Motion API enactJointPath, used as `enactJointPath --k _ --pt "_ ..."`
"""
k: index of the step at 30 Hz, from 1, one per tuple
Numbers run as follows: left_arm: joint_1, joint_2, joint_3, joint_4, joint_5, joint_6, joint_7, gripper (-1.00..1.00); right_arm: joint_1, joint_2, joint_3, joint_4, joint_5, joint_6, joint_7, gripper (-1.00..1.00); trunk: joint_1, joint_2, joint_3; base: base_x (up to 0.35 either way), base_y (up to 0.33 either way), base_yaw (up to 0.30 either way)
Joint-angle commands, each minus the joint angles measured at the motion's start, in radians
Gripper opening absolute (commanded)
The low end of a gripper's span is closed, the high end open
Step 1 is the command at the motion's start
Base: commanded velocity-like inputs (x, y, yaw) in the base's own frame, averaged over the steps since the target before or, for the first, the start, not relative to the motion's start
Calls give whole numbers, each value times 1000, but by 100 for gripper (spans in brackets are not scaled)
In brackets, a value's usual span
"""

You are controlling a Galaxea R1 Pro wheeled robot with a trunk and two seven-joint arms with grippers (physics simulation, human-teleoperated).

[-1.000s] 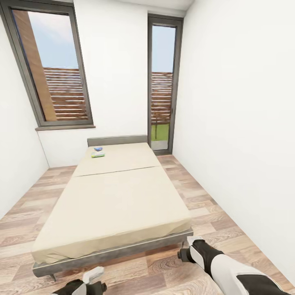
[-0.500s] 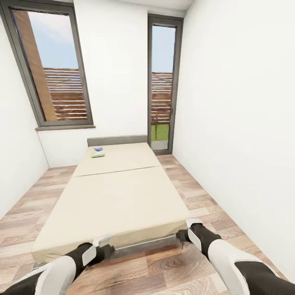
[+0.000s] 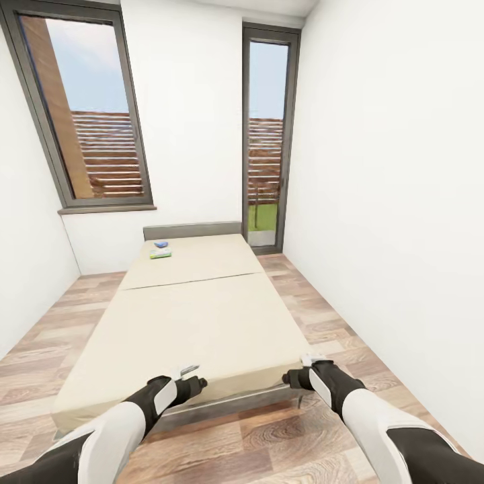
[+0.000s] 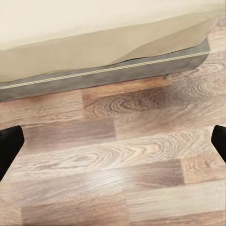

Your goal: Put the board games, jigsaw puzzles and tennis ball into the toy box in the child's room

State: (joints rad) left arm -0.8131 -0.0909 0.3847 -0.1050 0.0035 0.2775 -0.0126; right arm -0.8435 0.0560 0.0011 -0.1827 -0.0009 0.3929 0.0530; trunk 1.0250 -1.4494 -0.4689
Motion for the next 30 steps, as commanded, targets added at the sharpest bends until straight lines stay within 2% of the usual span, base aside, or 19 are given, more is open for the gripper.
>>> enactJointPath --k 1,6,10,17,30 --pt "0 -1 4 -3 0 7 -1 100 0 0 0 -2 1 6 3 100 0 -1 -1 0 0 0" --pt "6 -22 5 -15 4 6 -2 100 0 0 1 -5 2 7 42 100 0 -1 -1 0 0 0" --pt "16 -34 5 -21 27 6 -2 100 0 4 1 -6 4 13 62 100 0 -1 -1 0 0 0" --pt "31 -38 5 -28 65 3 -1 100 -1 7 3 -7 4 41 77 100 0 -1 -1 0 0 66" --pt "38 -43 4 -31 83 0 0 100 -1 8 3 -7 5 56 79 100 0 -1 -1 0 0 179"
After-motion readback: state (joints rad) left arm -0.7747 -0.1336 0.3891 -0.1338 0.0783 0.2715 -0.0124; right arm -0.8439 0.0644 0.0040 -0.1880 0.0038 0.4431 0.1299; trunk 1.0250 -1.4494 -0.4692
